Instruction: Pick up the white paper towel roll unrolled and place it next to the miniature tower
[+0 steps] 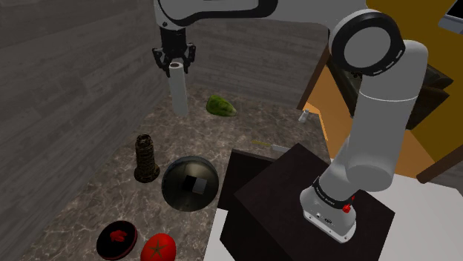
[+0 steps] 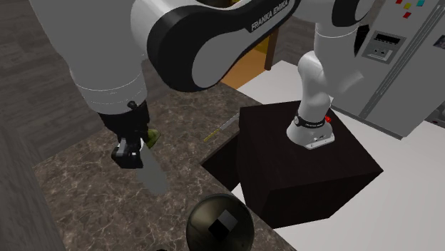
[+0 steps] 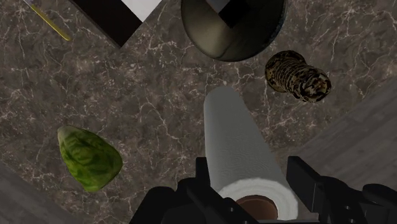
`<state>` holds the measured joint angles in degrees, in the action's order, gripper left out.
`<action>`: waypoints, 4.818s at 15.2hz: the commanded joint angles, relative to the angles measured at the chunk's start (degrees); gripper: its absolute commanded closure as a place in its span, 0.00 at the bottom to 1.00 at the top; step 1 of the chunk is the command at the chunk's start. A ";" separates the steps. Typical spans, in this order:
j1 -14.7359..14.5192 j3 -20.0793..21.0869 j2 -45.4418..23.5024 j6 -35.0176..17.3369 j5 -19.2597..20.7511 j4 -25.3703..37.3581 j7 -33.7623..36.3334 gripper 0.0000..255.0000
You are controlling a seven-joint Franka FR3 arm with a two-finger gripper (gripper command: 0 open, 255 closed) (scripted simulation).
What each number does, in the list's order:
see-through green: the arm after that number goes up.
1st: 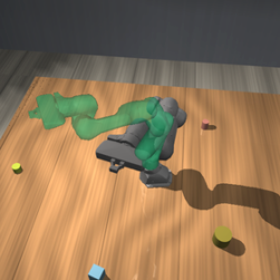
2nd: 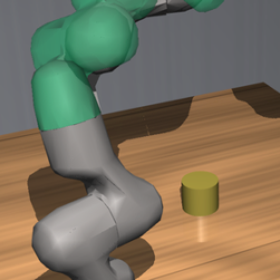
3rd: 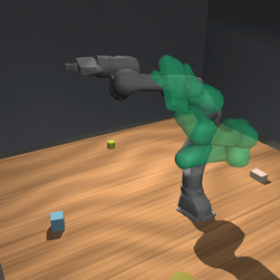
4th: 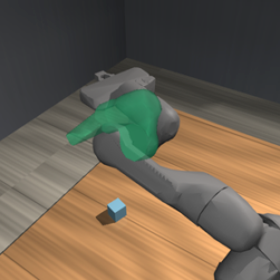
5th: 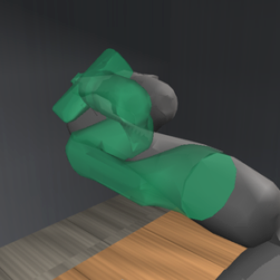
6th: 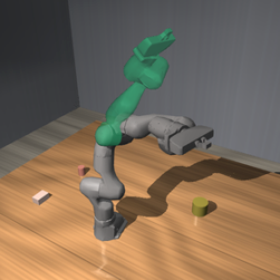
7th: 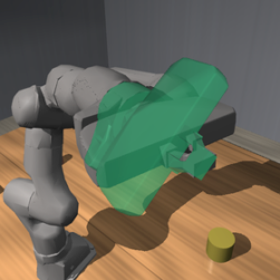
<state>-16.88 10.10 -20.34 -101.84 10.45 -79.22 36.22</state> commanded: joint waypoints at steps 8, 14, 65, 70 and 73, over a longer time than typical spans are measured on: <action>-3.03 0.53 -6.78 -0.92 1.55 5.33 3.62 1.00; -2.77 0.44 -6.92 -5.42 1.77 0.91 4.25 1.00; -3.57 -2.18 -21.34 -32.12 6.33 -11.79 9.66 1.00; -3.57 -2.18 -21.34 -32.12 6.33 -11.79 9.66 0.00; -3.57 -2.18 -21.34 -32.12 6.33 -11.79 9.66 0.00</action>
<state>-20.44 7.92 -41.68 -133.95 16.78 -91.00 45.88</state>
